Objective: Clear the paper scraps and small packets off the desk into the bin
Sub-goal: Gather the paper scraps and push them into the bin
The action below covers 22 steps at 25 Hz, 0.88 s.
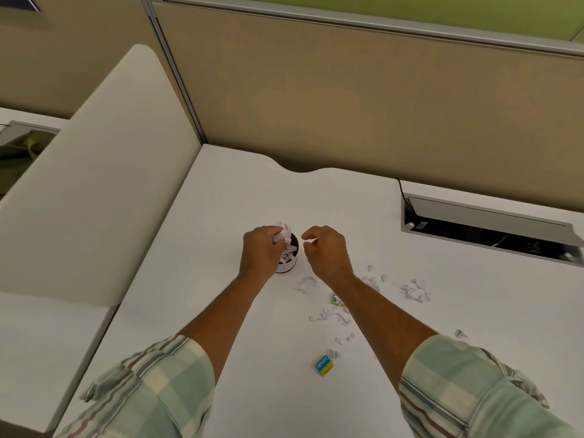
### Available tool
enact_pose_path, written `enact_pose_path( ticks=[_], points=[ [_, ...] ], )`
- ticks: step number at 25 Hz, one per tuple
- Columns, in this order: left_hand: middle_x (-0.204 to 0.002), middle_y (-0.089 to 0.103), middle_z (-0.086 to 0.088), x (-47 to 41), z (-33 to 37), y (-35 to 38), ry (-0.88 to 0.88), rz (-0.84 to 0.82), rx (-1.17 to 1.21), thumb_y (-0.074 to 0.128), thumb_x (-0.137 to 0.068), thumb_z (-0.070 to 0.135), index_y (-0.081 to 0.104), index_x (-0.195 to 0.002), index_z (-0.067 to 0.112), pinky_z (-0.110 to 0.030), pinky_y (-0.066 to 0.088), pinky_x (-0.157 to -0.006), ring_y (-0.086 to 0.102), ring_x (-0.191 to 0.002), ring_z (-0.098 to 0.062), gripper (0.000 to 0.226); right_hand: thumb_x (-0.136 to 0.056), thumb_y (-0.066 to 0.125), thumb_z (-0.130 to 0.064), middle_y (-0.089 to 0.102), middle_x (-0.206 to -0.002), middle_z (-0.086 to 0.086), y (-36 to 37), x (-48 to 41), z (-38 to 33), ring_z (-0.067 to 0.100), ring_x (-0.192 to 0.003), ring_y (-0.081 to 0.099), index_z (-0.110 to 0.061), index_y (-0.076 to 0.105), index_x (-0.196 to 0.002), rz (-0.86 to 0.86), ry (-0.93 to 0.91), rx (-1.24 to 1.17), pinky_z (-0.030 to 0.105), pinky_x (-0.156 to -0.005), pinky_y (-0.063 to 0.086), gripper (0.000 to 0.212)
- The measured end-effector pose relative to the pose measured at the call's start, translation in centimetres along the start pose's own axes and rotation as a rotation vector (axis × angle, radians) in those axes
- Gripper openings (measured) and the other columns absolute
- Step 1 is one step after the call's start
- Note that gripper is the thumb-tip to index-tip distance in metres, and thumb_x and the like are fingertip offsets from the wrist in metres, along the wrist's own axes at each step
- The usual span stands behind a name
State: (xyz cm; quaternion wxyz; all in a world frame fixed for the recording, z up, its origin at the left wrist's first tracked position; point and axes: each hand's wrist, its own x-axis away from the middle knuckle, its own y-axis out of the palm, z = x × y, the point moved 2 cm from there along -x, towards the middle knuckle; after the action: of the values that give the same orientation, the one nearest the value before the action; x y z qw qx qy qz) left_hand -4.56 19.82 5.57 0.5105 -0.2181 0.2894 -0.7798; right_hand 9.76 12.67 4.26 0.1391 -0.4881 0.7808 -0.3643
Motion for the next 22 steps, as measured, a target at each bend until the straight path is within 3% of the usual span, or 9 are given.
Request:
enact_pose_path(
  ticks=[3, 5, 9, 12, 17, 20, 22],
  points=[
    [-0.08, 0.068, -0.003, 0.6, -0.1, 1.2, 0.052, -0.086, -0.037, 0.073, -0.09, 0.012, 0.073, -0.085, 0.011, 0.0, 0.039, -0.059, 0.056, -0.069, -0.011, 0.006, -0.092, 0.065, -0.01, 0.071, -0.115, 0.003, 0.4, 0.6, 0.7, 0.016, -0.099, 0.067, -0.017, 0.074, -0.108, -0.024, -0.008, 0.015, 0.022, -0.09, 0.05, 0.019],
    [-0.096, 0.073, -0.011, 0.7, -0.4, 1.6, 0.052, -0.061, -0.071, 0.073, -0.09, 0.01, 0.076, -0.101, 0.006, -0.001, 0.038, -0.065, 0.06, -0.079, -0.014, 0.012, -0.091, 0.065, -0.011, 0.071, -0.113, 0.003, 0.6, 0.8, 1.0, 0.014, -0.095, 0.067, -0.017, 0.074, -0.106, -0.024, -0.011, 0.005, 0.021, -0.087, 0.049, 0.018],
    [-0.109, 0.07, -0.015, 0.7, -1.3, 1.8, 0.037, -0.085, -0.116, 0.075, -0.089, 0.012, 0.074, -0.111, 0.005, -0.021, 0.048, -0.082, 0.067, -0.098, -0.027, 0.023, -0.092, 0.065, -0.012, 0.071, -0.113, 0.004, 0.9, 1.0, 1.2, 0.012, -0.09, 0.064, -0.016, 0.074, -0.108, -0.026, -0.043, 0.016, 0.018, -0.083, 0.043, 0.019],
    [-0.111, 0.069, -0.012, 0.5, -1.8, 1.6, 0.083, -0.087, -0.139, 0.074, -0.091, 0.022, 0.072, -0.112, 0.009, -0.03, 0.052, -0.086, 0.062, -0.103, -0.026, 0.025, -0.094, 0.063, -0.014, 0.071, -0.116, 0.007, 1.5, 1.4, 0.7, 0.022, -0.102, 0.066, -0.015, 0.072, -0.116, -0.058, -0.137, 0.041, 0.027, -0.09, 0.05, 0.023],
    [-0.125, 0.065, -0.009, 0.7, -2.8, 0.8, 0.029, -0.054, -0.114, 0.085, -0.08, 0.022, 0.066, -0.123, 0.01, -0.023, 0.042, -0.09, 0.057, -0.115, -0.026, 0.048, -0.091, 0.056, -0.018, 0.072, -0.112, -0.003, 2.2, 2.4, -0.4, 0.024, -0.103, 0.064, -0.024, 0.067, -0.112, -0.055, -0.418, 0.507, 0.04, -0.088, 0.043, 0.025],
    [-0.125, 0.067, -0.011, 0.8, -3.4, 0.1, 0.019, -0.046, -0.089, 0.085, -0.08, 0.023, 0.066, -0.124, 0.008, -0.029, 0.048, -0.097, 0.061, -0.115, -0.027, 0.051, -0.091, 0.05, -0.03, 0.06, -0.139, 0.004, 3.2, 3.2, -0.2, 0.025, -0.13, 0.053, -0.017, 0.056, -0.134, -0.141, -0.574, 0.642, 0.047, -0.109, 0.037, 0.046],
    [-0.124, 0.069, -0.011, 1.0, -3.8, -0.2, 0.029, -0.045, -0.064, 0.085, -0.08, 0.024, 0.066, -0.125, 0.007, -0.032, 0.051, -0.099, 0.063, -0.114, -0.026, 0.051, -0.095, 0.043, -0.04, 0.044, -0.155, 0.009, 3.9, 3.3, 0.0, 0.026, -0.145, 0.038, -0.011, 0.041, -0.149, -0.24, -0.571, 0.723, 0.05, -0.121, 0.024, 0.062]
  ],
)
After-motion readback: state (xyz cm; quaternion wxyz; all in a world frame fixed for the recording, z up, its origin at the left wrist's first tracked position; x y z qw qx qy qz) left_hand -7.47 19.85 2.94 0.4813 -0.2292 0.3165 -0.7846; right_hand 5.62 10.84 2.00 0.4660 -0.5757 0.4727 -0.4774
